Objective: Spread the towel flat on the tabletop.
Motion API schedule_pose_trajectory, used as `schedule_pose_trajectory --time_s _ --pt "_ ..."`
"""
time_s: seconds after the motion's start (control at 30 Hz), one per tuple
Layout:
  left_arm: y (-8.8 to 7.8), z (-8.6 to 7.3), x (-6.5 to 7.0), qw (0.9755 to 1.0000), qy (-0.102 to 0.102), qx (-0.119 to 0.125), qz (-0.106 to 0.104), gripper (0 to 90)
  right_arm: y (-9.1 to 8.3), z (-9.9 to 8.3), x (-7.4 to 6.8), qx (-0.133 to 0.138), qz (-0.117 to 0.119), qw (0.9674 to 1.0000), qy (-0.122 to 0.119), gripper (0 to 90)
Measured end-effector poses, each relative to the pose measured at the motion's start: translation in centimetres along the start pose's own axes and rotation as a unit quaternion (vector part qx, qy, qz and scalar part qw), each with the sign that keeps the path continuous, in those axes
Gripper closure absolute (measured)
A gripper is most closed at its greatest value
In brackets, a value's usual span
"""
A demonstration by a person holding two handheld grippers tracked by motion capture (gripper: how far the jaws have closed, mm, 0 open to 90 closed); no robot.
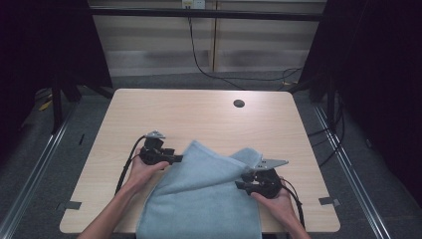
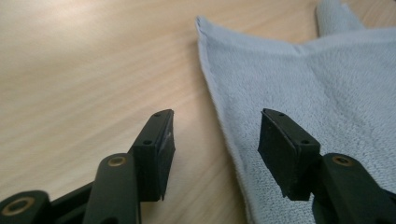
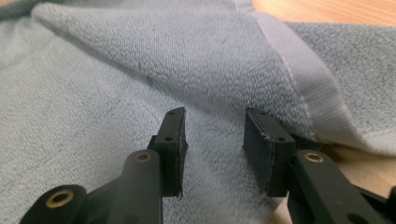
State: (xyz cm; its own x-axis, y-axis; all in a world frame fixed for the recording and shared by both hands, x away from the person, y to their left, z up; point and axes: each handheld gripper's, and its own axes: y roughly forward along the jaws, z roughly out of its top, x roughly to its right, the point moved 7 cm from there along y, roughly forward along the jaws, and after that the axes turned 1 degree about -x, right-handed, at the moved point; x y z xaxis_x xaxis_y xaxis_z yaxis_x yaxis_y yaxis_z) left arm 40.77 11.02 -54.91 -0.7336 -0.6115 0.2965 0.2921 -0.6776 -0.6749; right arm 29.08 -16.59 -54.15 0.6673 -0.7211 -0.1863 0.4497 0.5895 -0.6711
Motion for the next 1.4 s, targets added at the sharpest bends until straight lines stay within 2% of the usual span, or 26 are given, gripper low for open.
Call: schedule_pose_trajectory --time_s 0.07,0.1,0.13,0.17,0.2,0.23,0.3,0.33,0.43,0.47,0.57,0.63,0.67,0.73,0.8,0.9,1.0,1.13,1.23,1.3,1.33,1.4 --pt "0.1 -0.1 0.7 0.9988 0.037 -0.018 0.027 55.8 0.1 -0.2 -0.1 -0.003 -0.002 1.0 -0.004 58.2" --pt "0.1 -0.2 0.9 0.9982 0.045 -0.024 0.03 63.6 0.0 -0.3 -0.2 -0.004 -0.003 1.0 -0.005 57.4" --pt "0.1 -0.4 1.2 0.9982 0.05 -0.026 0.02 75.4 0.0 -0.3 -0.2 -0.003 -0.005 1.0 -0.006 57.0" --pt "0.1 -0.5 1.3 0.9977 0.062 -0.022 0.019 84.4 0.0 -0.3 -0.3 -0.003 -0.004 1.0 -0.006 56.7" --pt "0.1 -0.6 1.4 0.9973 0.071 -0.016 0.014 87.9 0.1 -0.4 -0.3 -0.004 -0.006 0.9999 -0.008 56.4" --pt "-0.1 -0.5 1.3 0.997 0.074 -0.011 0.019 88.6 0.1 -0.4 -0.3 -0.005 -0.008 0.9999 -0.011 56.2" --pt "-1.1 0.2 0.9 0.9976 0.063 0.018 0.022 88.9 0.1 -0.5 -0.2 -0.007 -0.009 0.9999 -0.009 56.1" --pt "-1.8 0.6 0.6 0.9978 0.048 0.039 0.021 88.9 0.1 -0.5 -0.1 -0.006 -0.01 0.9999 -0.01 56.0" --pt "-4.2 1.4 -1.1 0.9951 0.027 0.089 0.032 88.9 0.0 -0.6 0.2 -0.009 -0.017 0.9998 -0.008 54.8" --pt "-4.9 1.4 -1.8 0.9942 0.013 0.1 0.036 88.9 -0.1 -0.7 0.3 -0.011 -0.02 0.9997 -0.011 54.5" --pt "-6.1 0.5 -4.1 0.9916 -0.029 0.111 0.061 88.5 -0.4 -1.1 0.7 -0.015 -0.024 0.9996 -0.007 55.2" --pt "-6.3 -0.5 -5.0 0.9917 -0.043 0.102 0.064 85.5 -0.7 -1.3 0.7 -0.02 -0.028 0.9994 -0.008 55.2" --pt "-6.5 -0.9 -5.3 0.9921 -0.042 0.094 0.071 81.5 -0.7 -1.4 0.6 -0.02 -0.027 0.9994 -0.008 55.2" --pt "-7.2 -1.1 -5.6 0.9905 -0.054 0.101 0.075 72.7 -0.8 -1.4 0.5 -0.024 -0.028 0.9993 -0.01 55.2" --pt "-8.2 -0.9 -5.4 0.9889 -0.051 0.113 0.082 64.7 -0.8 -1.2 0.6 -0.02 -0.026 0.9994 -0.011 55.2" --pt "-8.6 -1.1 -4.3 0.9919 -0.023 0.107 0.065 62.6 -0.8 -0.3 0.9 -0.008 -0.029 0.9995 -0.008 55.1" --pt "-7.3 -1.6 -3.5 0.9949 -0.004 0.084 0.054 62.4 -0.6 0.6 1.3 0.002 -0.031 0.9995 -0.011 55.1" --pt "-5.5 -1.7 -3.5 0.9961 -0.004 0.077 0.043 61.8 0.4 2.6 2.4 0.016 -0.033 0.9993 -0.005 54.0" --pt "-4.8 -1.9 -4.4 0.9961 -0.004 0.063 0.062 61.2 1.6 4.2 3.7 0.027 -0.034 0.9991 0.005 53.3" --pt "-4.3 -2.0 -4.7 0.9968 -0.009 0.056 0.056 60.6 2.6 4.7 4.7 0.022 -0.041 0.9989 0.011 53.3" --pt "-4.1 -2.2 -4.7 0.9971 -0.006 0.05 0.057 59.6 3.1 4.8 5.1 0.021 -0.041 0.9988 0.017 53.3" --pt "-4.0 -2.5 -4.4 0.9972 0.014 0.044 0.059 58.8 4.0 4.7 5.7 0.02 -0.046 0.9984 0.025 52.7"
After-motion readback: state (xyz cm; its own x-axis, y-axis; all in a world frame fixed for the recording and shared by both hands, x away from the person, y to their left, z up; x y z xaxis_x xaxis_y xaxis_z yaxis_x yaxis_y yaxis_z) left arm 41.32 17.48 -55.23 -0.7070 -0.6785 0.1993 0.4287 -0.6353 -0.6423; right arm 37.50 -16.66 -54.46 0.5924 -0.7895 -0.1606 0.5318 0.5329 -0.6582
